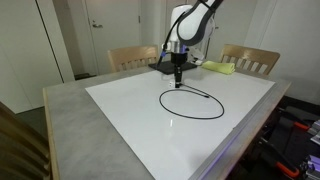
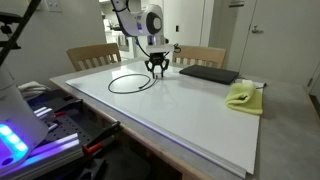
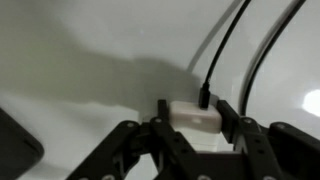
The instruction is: Put the cable in a circle
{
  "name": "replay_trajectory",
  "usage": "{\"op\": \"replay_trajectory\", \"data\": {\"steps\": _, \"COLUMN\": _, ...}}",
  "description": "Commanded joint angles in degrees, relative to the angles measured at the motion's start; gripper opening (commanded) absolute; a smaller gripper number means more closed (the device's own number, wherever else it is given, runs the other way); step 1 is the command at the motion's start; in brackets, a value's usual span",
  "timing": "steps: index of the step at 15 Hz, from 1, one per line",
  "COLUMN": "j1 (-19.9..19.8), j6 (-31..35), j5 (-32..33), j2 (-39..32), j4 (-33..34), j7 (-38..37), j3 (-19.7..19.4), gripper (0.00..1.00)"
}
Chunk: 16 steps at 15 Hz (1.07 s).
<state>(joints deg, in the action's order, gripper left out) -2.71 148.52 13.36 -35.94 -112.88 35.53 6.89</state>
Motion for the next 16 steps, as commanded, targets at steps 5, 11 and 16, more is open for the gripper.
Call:
{"op": "replay_trajectory", "data": {"steps": 5, "j1": 0.23, "j6": -0.75, "j5": 1.43, "j2": -3.85, "j4": 3.92, "j7": 17.94, "j3": 5.50, "gripper": 0.27}}
{"op": "replay_trajectory", "data": {"steps": 11, "j1": -1.89, "j6": 0.33, "j5": 0.65, "j2": -3.24, "j4": 3.06, "j7": 25.54, "j3": 6.05, "gripper": 0.27}}
{"op": "replay_trajectory", "data": {"steps": 16, "j1": -1.49, "j6": -1.58, "j5": 0.47, "j2": -5.18, "j4": 6.31, "j7": 37.45, "j3": 6.23, "gripper": 0.27}}
